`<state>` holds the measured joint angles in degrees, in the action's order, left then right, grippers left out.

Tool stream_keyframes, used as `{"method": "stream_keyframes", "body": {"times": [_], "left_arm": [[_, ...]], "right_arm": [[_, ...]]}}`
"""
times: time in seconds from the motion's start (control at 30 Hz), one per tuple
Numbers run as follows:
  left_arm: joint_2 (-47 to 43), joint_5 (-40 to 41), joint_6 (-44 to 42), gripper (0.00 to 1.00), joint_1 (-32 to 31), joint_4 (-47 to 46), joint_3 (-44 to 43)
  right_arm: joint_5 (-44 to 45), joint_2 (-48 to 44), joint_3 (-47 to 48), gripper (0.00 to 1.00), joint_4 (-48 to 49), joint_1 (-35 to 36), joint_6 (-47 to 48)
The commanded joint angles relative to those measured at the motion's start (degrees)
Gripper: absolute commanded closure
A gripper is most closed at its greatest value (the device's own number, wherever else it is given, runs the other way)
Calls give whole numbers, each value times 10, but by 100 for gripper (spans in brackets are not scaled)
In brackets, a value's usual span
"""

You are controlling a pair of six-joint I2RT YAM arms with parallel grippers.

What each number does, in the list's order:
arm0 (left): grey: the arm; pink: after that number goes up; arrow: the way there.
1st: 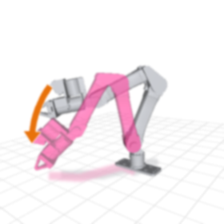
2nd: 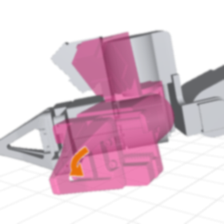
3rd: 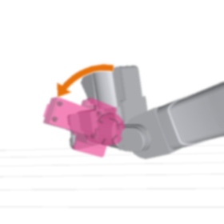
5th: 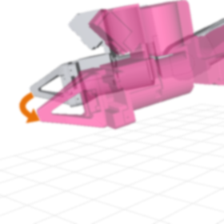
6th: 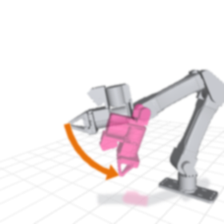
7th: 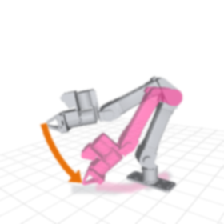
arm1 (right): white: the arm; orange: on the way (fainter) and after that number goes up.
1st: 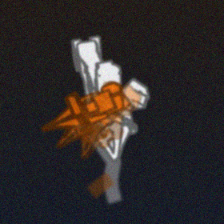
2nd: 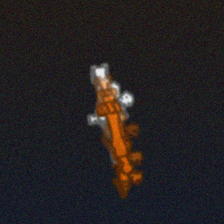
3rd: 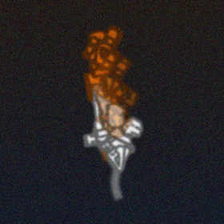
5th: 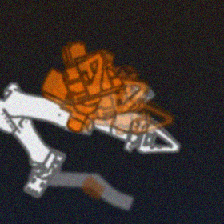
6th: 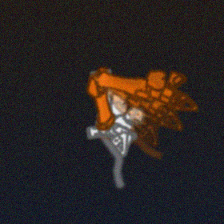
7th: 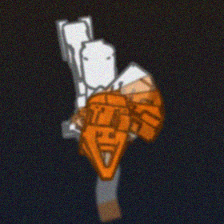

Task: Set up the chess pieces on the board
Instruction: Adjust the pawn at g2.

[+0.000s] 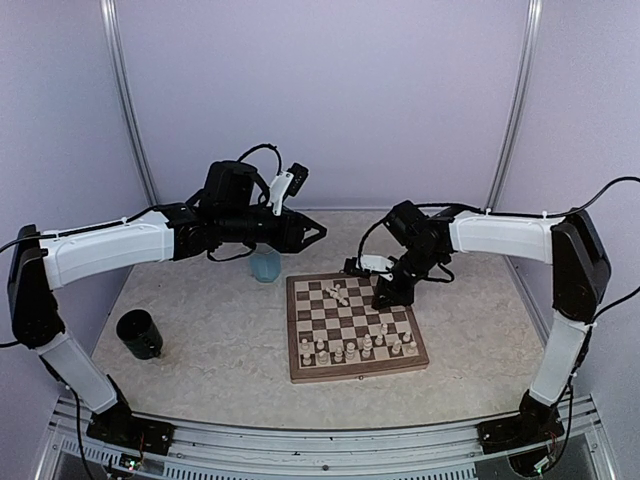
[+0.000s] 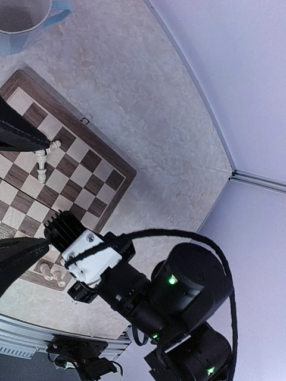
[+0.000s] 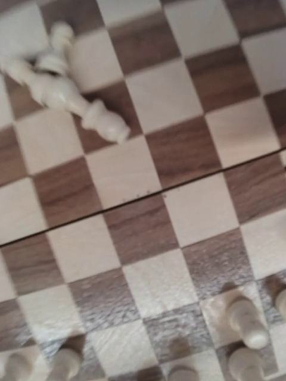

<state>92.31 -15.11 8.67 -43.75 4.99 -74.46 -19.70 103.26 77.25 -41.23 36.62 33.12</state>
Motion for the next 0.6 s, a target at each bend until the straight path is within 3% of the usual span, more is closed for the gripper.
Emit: {"method": "stream_keyframes", "body": {"times": [0.0, 0.57], "left_arm": [[3, -5, -7, 51, -4, 2, -16], [10, -4, -11, 50, -7, 9, -20]], "right_arm": [[-18, 41, 32, 87, -41, 4, 8], [-12, 72, 15, 89, -96, 4, 66]]}}
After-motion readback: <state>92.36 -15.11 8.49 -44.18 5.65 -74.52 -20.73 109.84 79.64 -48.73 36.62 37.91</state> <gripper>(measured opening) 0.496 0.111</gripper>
